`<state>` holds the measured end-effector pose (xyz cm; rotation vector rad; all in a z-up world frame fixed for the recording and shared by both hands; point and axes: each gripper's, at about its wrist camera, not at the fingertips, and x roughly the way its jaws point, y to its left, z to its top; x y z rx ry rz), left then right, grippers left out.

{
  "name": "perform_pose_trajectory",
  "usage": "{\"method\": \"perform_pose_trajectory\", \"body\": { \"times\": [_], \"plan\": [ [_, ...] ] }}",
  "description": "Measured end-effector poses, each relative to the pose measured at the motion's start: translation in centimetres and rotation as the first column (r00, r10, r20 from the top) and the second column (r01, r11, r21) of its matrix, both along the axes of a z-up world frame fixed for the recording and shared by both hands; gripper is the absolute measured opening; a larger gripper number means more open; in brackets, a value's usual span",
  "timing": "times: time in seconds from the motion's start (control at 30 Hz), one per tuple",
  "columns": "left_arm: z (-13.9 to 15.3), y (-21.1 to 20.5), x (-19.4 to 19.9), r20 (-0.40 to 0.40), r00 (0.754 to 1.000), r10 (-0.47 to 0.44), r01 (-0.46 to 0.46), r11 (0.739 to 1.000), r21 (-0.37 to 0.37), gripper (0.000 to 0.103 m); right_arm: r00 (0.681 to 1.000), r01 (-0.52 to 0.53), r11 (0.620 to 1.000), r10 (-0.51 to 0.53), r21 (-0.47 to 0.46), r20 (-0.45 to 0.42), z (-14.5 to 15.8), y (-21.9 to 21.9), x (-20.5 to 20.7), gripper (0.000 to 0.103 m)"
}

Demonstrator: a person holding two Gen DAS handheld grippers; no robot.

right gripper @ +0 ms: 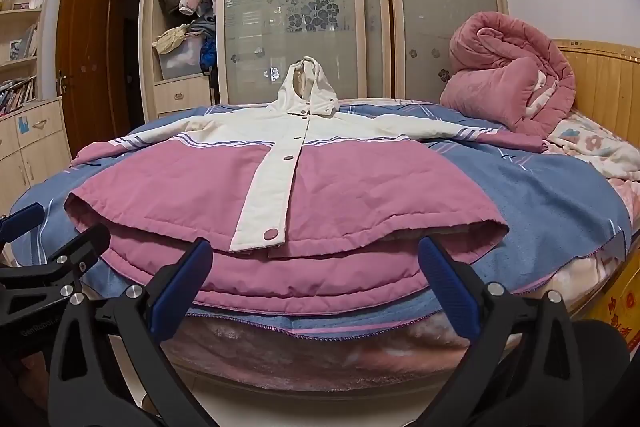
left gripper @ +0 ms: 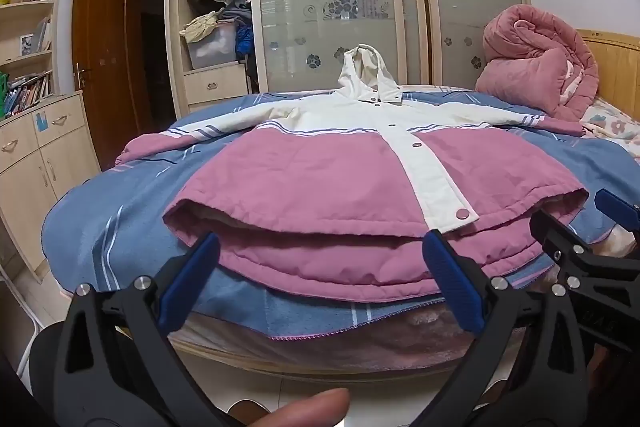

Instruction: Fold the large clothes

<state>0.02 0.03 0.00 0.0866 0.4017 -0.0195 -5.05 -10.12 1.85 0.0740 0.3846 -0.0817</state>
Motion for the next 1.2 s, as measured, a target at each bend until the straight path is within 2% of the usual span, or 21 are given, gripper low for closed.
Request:
{"method": "perform_pose_trajectory", "body": {
  "times": [1.2],
  "plan": [
    [-0.55, -0.41, 0.27, -0.041, 0.999, -0.019, 0.019, 1.000, -0.016, 0.101, 1.000, -0.002, 1.000, 0.002, -0.003, -0.013, -0.19, 0.31, -0.12, 0.102]
  ]
}}
